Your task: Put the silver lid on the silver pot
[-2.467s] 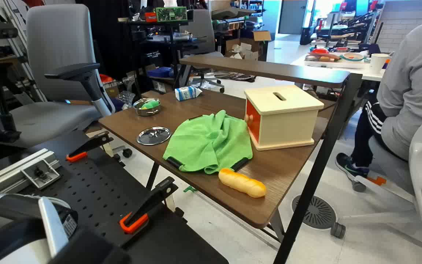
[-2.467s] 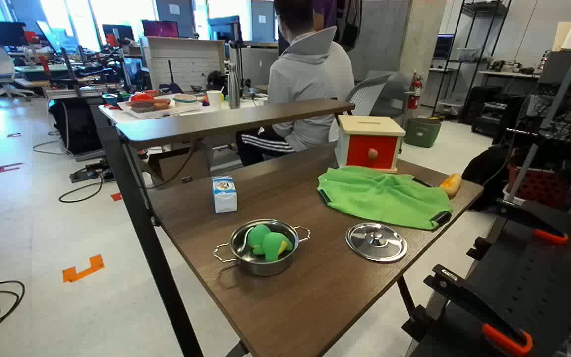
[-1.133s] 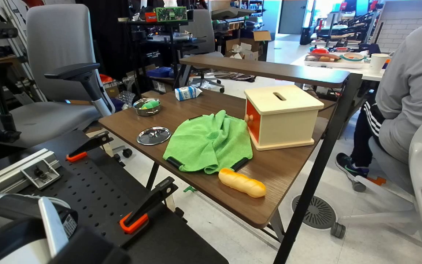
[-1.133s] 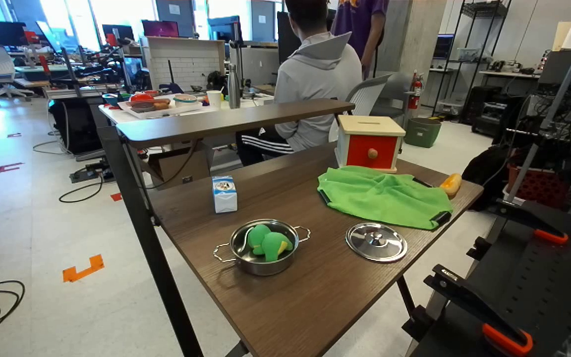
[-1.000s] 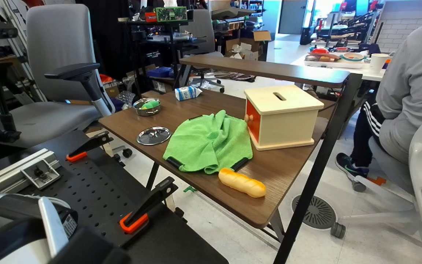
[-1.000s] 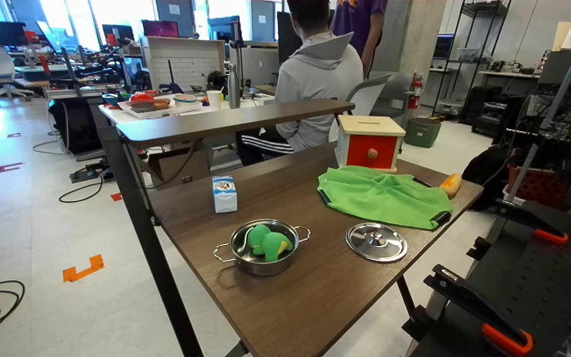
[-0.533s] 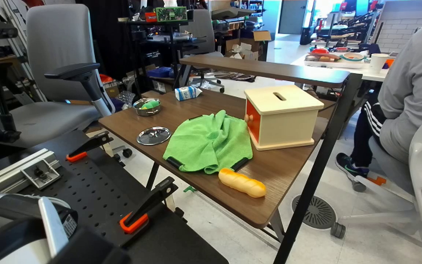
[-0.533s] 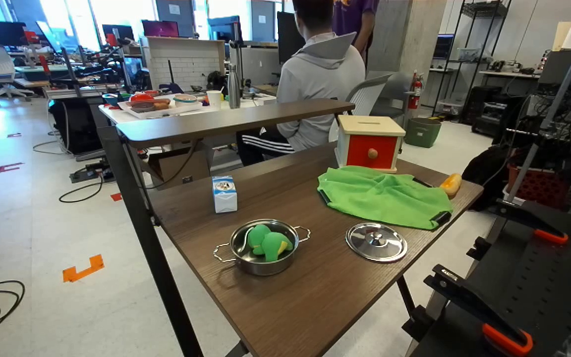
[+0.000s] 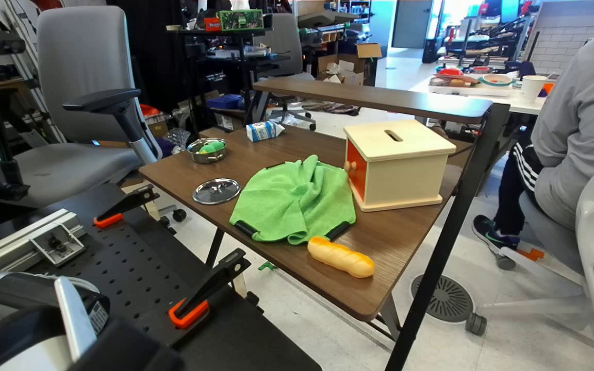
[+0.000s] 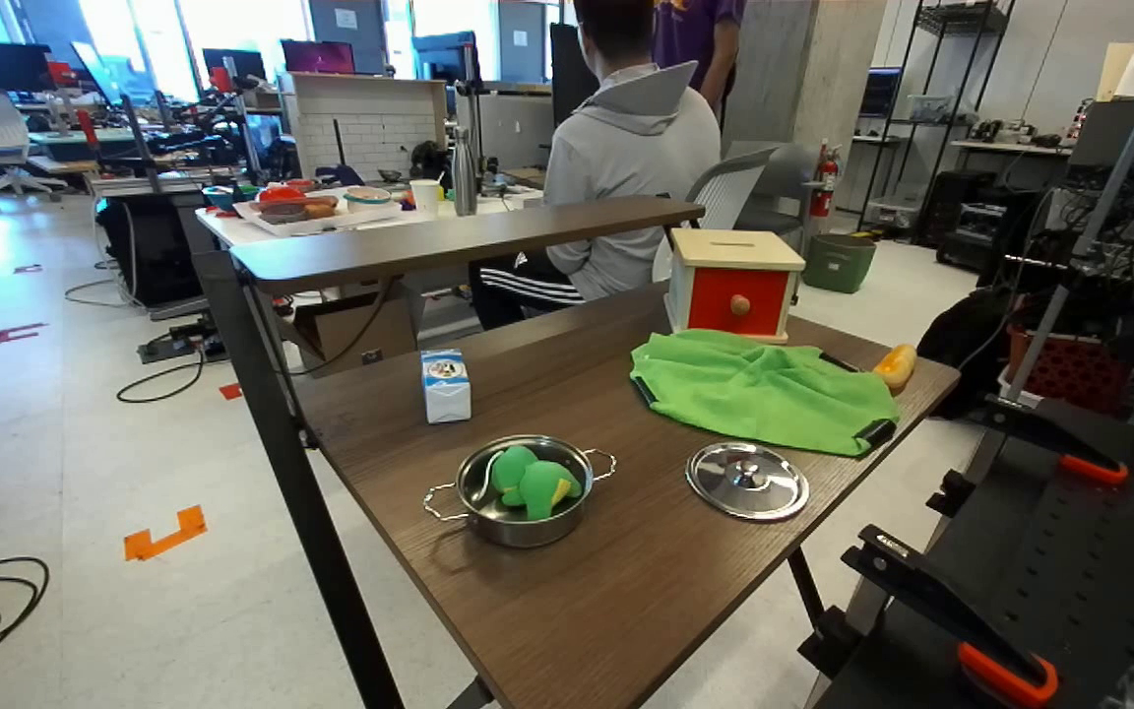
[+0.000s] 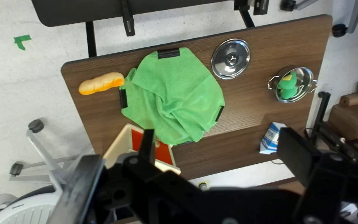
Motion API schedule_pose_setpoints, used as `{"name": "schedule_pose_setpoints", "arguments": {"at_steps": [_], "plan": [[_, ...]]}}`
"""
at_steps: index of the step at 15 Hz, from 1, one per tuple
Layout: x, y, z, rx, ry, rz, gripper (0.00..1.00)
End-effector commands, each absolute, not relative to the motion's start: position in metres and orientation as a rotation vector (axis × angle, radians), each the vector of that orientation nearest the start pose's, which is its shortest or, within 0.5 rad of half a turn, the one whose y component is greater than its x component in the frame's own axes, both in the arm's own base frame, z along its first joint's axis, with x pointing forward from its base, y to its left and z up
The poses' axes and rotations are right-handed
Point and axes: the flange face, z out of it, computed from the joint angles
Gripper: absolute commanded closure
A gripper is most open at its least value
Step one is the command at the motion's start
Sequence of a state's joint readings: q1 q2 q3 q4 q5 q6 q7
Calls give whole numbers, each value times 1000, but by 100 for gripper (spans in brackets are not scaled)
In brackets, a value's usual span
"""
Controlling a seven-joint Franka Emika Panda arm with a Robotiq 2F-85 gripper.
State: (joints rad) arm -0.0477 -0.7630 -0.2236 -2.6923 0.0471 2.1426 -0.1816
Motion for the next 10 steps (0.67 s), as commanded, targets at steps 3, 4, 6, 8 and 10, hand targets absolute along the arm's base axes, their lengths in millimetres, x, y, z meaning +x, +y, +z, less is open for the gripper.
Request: {"name": "schedule_pose_setpoints", "arguments": {"at_steps": [3,4,6,8,10], "plan": [[346,-30,457,-2912,-152,-274,0],[348,-20,452,-2912,-187,-245,0],[350,3,437,-2924,-249,-166,0],[351,25,418,-2960,-322,-76,0],[350,45,396,-3009,-383,-13,0]]}}
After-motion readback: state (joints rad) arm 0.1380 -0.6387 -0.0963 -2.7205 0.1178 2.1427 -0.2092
